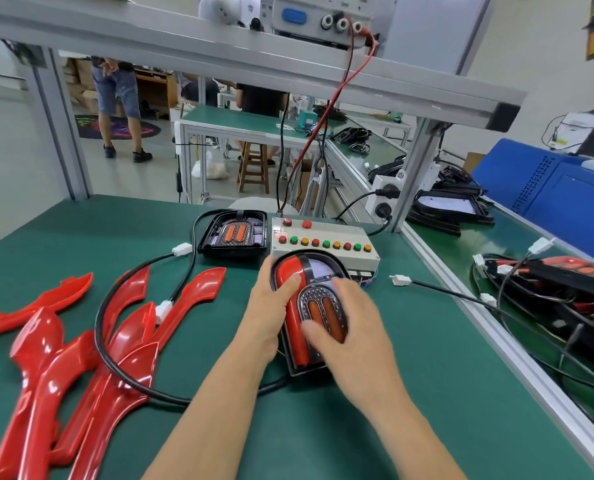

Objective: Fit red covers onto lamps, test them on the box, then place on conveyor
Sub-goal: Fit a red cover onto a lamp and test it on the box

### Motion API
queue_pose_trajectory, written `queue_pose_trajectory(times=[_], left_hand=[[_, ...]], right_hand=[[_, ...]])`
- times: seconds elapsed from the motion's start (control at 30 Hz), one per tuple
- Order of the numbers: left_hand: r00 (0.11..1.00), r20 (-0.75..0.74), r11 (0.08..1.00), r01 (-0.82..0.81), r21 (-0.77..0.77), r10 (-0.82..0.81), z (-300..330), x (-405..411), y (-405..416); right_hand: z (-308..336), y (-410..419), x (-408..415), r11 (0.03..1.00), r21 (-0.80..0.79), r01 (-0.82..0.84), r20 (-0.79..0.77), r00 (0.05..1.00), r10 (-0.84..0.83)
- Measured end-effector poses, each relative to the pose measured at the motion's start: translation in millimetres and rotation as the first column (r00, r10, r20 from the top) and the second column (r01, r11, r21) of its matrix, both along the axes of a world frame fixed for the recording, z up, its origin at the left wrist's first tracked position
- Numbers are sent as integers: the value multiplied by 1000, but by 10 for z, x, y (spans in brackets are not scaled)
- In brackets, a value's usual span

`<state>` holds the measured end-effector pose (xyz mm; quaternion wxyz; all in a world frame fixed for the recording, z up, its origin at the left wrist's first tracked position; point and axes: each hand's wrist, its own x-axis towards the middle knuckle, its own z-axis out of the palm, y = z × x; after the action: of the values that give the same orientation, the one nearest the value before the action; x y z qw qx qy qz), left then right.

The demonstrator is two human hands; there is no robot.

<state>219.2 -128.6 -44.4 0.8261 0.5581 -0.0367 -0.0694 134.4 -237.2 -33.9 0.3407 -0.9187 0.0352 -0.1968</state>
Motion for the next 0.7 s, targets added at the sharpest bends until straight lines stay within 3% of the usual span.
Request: queue_pose_trajectory(times=[0.1, 0.27, 0.4, 0.5, 0.6, 0.63, 0.7], left_hand=[[999, -17, 999, -29, 29, 30, 0, 5, 20], [997, -80, 985, -3, 174, 17, 1, 45, 64], [999, -3, 854, -35, 519, 43, 9, 83, 119], [970, 217, 613, -238, 753, 110, 35, 115, 205], [882, 414, 219, -460, 860, 226, 36, 186, 383], [866, 438, 103, -472, 876, 244, 20, 200, 441], [875, 422, -30, -428, 903, 235, -21, 206, 507]], right_hand=[[-44, 164, 119, 942, -333, -44, -74, 997, 20], [-106, 232, 235, 898, -425, -113, -177, 983, 40], [-128, 244, 280, 868, -481, -126, -185, 982, 40], [-141, 235, 291, 857, -499, -130, -177, 983, 46], [-137, 239, 297, 855, -501, -131, -177, 983, 47], [-137, 244, 300, 856, -499, -134, -180, 982, 49], [-145, 248, 308, 857, -497, -135, -179, 983, 51]])
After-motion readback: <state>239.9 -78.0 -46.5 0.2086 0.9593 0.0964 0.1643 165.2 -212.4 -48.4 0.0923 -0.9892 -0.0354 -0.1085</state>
